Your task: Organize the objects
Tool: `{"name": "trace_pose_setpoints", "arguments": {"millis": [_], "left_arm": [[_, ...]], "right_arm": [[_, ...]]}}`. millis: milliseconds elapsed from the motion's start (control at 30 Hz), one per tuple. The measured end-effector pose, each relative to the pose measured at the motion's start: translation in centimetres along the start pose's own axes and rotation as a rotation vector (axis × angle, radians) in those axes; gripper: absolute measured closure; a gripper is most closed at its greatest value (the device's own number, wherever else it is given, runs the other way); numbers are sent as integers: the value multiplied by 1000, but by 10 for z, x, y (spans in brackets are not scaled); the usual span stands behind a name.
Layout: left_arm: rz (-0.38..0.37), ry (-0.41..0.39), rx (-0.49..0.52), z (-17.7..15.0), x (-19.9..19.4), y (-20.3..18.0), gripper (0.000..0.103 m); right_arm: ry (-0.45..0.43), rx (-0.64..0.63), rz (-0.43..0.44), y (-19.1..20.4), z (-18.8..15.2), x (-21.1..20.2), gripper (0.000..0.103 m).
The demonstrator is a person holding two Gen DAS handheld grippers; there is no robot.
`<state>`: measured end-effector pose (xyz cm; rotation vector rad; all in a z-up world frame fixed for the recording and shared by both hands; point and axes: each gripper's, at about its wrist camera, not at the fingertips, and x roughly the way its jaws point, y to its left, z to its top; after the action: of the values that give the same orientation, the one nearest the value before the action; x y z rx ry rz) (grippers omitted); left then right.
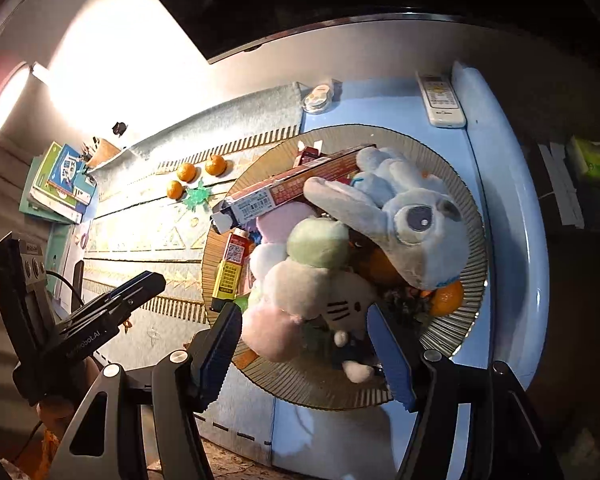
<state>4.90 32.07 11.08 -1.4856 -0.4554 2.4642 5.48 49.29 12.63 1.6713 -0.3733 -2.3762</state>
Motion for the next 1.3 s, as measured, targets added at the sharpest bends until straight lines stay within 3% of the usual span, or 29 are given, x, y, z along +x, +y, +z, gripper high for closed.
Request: {"name": "trace_pose_setpoints", "arguments": {"millis": [433,700,1000,1300], "left_arm": [[68,-7,-75,24,-8,69,72],[83,-14,-51,67,1,116,72],[81,41,39,118,56,151,68],[51,107,111,133,102,166,67]], "right_arm": [[15,-93,27,67,28,31,39],[38,-54,57,108,60,65,39],[59,92,0,132,120,119,39],[132,107,-90,155,151,189,39]]}}
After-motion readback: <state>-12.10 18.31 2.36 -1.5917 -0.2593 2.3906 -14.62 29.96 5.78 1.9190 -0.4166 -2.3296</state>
